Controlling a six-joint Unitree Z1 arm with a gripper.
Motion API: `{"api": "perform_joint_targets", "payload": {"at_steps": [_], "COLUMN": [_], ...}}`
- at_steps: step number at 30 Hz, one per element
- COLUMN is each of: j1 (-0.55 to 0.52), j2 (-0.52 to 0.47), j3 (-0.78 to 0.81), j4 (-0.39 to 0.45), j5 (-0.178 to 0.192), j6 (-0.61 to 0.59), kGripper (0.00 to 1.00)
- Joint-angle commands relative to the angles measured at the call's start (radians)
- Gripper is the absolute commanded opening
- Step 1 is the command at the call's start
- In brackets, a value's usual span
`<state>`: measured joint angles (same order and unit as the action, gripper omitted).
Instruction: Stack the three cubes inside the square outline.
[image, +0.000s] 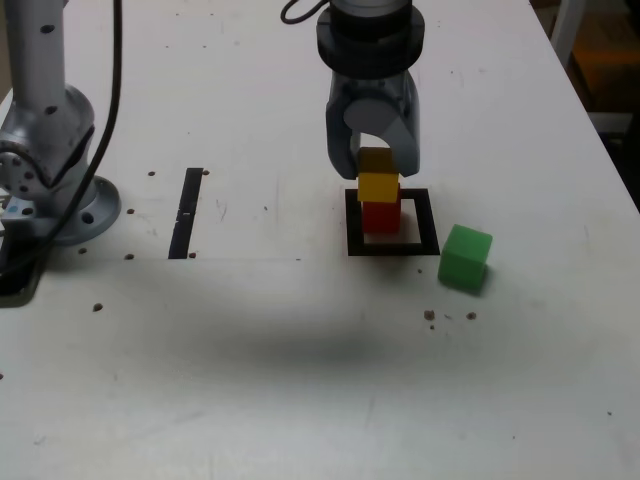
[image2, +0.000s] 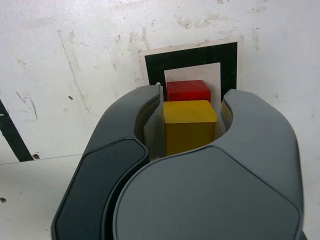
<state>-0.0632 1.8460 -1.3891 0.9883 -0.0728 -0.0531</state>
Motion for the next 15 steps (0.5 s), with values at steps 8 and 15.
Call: {"api": "perform_joint_targets", "payload": {"at_steps": [8,15], "j1": [0.002,0.002], "j2": [0.004,0.008], "j3": [0.004,0.004], "j4": [0.009,0.015], "j5": [-0.010,-0.015], "j6": [0.001,0.003], "kGripper": [0.49,0.57]}}
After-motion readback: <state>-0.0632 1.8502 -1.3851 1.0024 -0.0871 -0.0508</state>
